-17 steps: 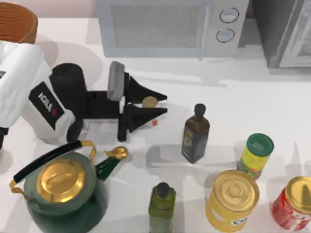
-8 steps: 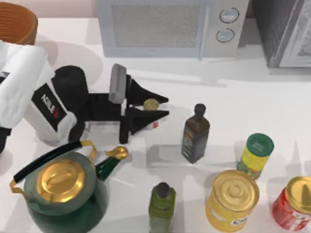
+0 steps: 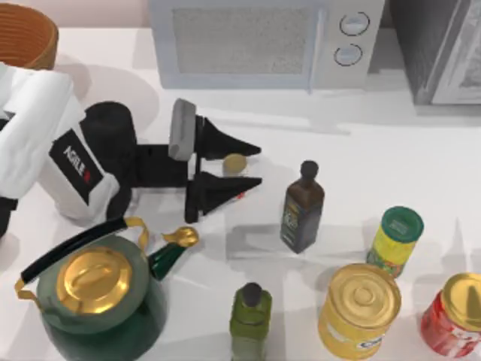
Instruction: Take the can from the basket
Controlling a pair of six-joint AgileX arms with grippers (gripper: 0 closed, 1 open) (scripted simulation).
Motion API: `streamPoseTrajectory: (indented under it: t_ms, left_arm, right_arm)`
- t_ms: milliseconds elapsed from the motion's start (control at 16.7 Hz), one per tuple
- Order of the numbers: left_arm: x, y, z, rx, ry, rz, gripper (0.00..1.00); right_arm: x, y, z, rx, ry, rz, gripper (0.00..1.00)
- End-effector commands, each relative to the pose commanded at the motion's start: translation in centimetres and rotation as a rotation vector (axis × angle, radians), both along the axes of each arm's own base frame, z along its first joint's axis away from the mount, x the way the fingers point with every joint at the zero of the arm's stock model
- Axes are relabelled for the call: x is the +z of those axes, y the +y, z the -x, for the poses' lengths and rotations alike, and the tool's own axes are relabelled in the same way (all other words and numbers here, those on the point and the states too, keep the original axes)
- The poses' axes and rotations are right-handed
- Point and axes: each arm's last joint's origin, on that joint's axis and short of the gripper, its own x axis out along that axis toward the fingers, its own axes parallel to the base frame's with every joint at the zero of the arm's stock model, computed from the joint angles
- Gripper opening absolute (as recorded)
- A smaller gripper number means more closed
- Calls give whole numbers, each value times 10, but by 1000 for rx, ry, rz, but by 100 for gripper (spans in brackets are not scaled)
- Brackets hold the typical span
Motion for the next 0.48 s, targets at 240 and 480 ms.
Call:
streamPoseTrajectory:
  t_ms: [240,480]
  left_arm:
    - [0,0,0,0,0,0,100]
    - [0,0,0,0,0,0,100]
  right_arm:
    - [0,0,0,0,0,0,100]
    - [0,0,0,0,0,0,100]
